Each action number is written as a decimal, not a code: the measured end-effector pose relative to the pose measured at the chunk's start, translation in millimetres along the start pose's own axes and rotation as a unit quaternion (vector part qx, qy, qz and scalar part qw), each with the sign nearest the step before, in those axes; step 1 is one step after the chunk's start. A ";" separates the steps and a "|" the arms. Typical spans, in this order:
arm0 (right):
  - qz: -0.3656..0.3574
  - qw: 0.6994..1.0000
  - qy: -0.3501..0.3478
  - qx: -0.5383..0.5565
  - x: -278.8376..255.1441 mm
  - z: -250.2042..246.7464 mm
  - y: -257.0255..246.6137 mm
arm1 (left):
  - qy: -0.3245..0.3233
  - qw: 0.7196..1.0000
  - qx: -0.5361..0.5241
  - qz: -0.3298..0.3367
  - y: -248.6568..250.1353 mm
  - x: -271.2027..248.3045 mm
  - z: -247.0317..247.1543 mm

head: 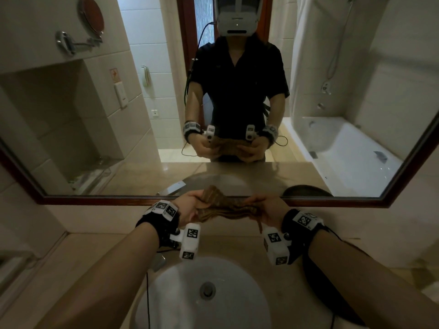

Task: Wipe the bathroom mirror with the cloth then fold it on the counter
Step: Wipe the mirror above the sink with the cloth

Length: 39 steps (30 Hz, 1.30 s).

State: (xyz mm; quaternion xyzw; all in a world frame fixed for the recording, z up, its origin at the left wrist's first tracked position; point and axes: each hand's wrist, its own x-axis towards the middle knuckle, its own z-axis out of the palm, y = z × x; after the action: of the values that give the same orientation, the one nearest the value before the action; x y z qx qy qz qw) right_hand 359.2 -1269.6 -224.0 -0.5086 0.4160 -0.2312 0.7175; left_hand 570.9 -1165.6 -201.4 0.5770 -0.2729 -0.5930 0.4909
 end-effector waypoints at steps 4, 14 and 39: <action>-0.017 0.999 0.008 -0.029 -5.8 0.9 3.2 | -0.025 0.999 -0.032 -0.035 -2.2 -7.9 3.7; -0.060 0.993 -0.014 -0.105 -10.1 -5.5 3.6 | -0.002 0.947 0.320 -0.002 -12.5 3.4 1.9; -0.502 0.649 0.308 -0.481 53.8 0.4 -75.2 | 0.377 0.645 0.428 0.508 61.5 69.2 14.4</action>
State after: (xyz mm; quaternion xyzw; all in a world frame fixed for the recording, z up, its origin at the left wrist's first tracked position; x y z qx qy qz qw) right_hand 395.9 -1338.2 -174.0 -0.8133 0.3464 -0.4670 -0.0227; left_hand 583.8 -1253.9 -172.8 0.6673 -0.5384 0.2012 0.4737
